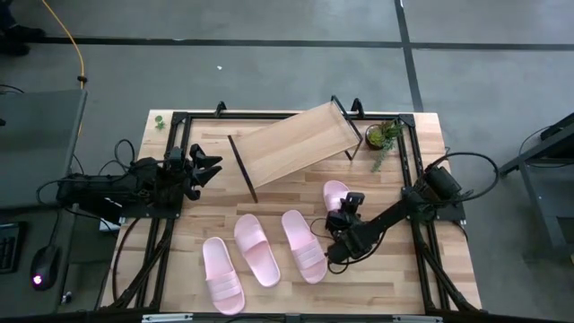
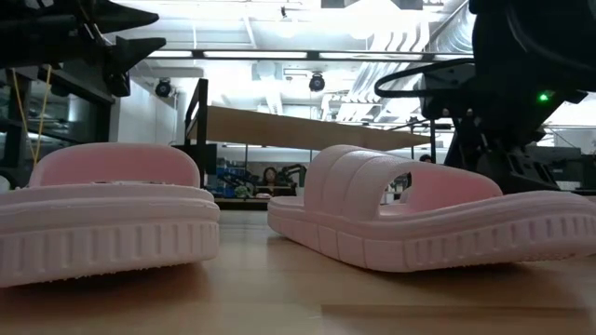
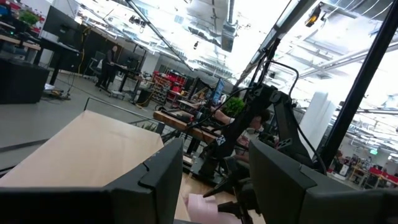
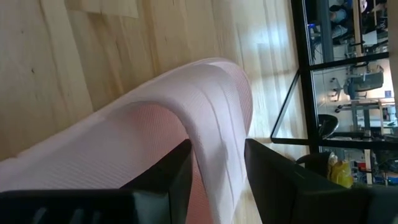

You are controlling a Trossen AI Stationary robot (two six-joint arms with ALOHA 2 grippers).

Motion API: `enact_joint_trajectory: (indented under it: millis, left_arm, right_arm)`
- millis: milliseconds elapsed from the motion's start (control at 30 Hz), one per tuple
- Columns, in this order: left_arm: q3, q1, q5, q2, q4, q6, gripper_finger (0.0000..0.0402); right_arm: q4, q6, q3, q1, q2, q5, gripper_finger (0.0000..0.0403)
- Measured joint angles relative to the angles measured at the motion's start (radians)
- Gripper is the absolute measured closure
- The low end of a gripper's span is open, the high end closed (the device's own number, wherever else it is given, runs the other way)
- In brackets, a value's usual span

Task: Pick and place slides into the shelf
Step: Put the pink slipper on the shelf

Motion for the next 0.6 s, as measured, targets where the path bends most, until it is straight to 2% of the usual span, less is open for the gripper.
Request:
enact_joint_trajectory:
  millis: [200, 300, 467, 533, 600]
  left_arm:
    - [0.000, 0.000, 0.000, 0.000, 0.000, 0.000, 0.0236]
    - [0.000, 0.000, 0.000, 0.000, 0.000, 0.000, 0.0236]
    - [0.000, 0.000, 0.000, 0.000, 0.000, 0.000, 0.0236]
    - [0.000, 0.000, 0.000, 0.000, 0.000, 0.000, 0.0236]
    - [0.000, 0.000, 0.000, 0.000, 0.000, 0.000, 0.0236]
  right_arm:
    - [0.009, 0.015, 0.000, 0.000, 0.000, 0.001, 0.0280]
    - [0.009, 0.026, 0.000, 0.000, 0.000, 0.001, 0.0311]
    - [0.010, 0.026, 0.000, 0.000, 0.000, 0.000, 0.0385]
    - [0.011, 0.026, 0.000, 0.000, 0.000, -0.001, 0.0396]
    - [0.012, 0.028, 0.000, 0.000, 0.000, -0.002, 0.0391]
